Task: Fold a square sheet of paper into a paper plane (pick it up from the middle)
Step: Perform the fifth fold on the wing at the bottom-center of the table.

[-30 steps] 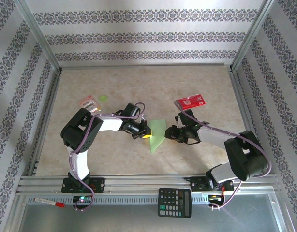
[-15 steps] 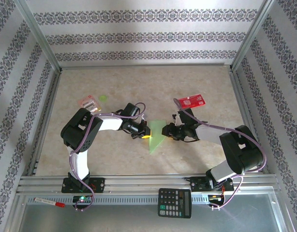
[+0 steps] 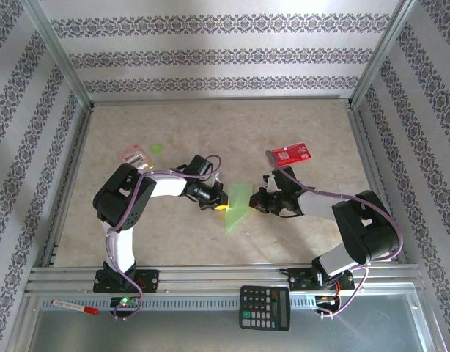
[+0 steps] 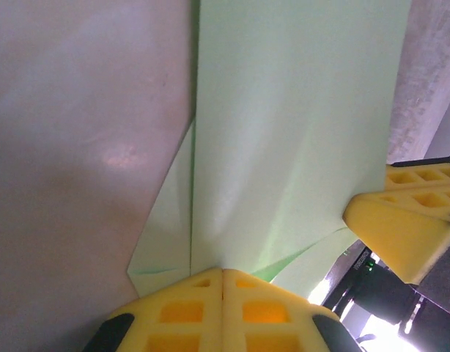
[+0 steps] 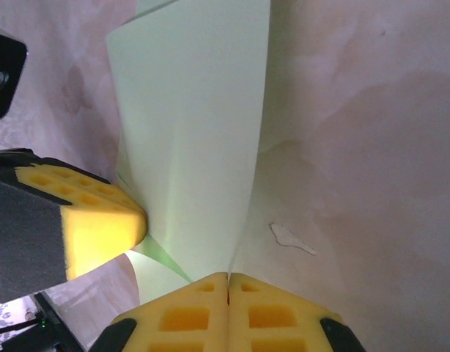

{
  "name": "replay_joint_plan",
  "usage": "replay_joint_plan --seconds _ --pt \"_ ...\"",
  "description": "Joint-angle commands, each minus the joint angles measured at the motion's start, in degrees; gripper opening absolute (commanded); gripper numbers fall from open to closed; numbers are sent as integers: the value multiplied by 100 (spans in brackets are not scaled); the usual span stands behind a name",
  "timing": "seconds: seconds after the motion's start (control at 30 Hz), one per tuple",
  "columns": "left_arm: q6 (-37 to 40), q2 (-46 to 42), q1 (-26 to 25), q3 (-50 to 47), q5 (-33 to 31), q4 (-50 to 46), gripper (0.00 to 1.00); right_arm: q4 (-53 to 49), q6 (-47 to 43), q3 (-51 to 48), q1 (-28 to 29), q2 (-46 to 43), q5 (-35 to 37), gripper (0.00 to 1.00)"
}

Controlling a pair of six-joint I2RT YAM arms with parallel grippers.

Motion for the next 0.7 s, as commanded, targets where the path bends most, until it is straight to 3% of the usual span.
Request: replay_joint_plan --seconds 0.0,0.17,0.3,0.5,0.67 --pt "238 -4 112 214 -128 -439 8 71 214 -150 2 -232 8 0" --pt "441 -664 149 164 -560 -631 23 -85 698 -354 150 -711 307 0" --pt "606 -1490 30 -266 -964 -537 28 -309 1022 -384 361 -1020 604 0" --pt "1148 -2391 -1007 -822 -2016 -634 36 -403 1595 -361 523 -1185 744 0" --pt "1517 -2407 -1794 -961 -2910 -587 43 -351 2066 -345 551 -1340 689 0"
